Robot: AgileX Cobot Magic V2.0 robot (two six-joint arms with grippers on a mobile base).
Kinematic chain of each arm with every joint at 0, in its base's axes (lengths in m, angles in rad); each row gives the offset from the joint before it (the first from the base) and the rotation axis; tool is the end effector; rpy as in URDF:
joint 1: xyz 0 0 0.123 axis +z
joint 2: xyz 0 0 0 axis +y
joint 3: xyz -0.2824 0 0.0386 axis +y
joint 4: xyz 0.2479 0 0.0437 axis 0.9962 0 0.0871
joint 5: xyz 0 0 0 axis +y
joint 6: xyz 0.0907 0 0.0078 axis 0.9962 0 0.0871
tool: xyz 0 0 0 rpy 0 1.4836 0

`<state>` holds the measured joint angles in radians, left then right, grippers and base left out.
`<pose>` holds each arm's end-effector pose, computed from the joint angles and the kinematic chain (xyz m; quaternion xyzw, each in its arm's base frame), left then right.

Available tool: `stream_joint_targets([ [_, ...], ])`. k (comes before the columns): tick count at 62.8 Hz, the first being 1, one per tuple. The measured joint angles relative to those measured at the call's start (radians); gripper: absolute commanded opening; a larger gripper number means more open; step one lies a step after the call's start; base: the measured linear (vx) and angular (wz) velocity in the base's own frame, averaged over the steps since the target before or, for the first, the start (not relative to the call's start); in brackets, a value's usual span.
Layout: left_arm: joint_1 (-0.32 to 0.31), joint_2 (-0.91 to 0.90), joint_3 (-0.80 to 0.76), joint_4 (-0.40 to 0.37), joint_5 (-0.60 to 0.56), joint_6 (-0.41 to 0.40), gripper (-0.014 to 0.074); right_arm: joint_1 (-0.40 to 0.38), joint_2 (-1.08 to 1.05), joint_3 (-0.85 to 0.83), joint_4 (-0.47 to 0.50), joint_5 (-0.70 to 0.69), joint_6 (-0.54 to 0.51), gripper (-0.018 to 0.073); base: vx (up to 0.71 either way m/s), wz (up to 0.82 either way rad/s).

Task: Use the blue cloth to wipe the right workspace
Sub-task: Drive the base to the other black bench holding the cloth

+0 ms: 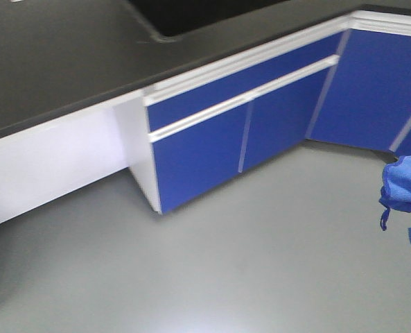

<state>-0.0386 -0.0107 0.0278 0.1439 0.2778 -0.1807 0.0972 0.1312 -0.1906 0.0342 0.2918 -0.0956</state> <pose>0.0549 0.0015 0.1794 -0.0138 0.7756 -0.0103 0.6310 0.0596 0.0067 0.2433 -0.0637 0.7538 0.0150 0.6538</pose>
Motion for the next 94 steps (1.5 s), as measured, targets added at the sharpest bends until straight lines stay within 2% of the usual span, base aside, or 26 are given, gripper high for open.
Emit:
stream_joint_targets([
  [43, 0.000, 0.000, 0.000, 0.000, 0.000, 0.000, -0.0006, 0.000, 0.000, 0.000, 0.000, 0.000, 0.000, 0.0000, -0.19, -0.71],
  [94, 0.000, 0.000, 0.000, 0.000, 0.000, 0.000, -0.0006, 0.000, 0.000, 0.000, 0.000, 0.000, -0.001, 0.0000, -0.10, -0.48],
])
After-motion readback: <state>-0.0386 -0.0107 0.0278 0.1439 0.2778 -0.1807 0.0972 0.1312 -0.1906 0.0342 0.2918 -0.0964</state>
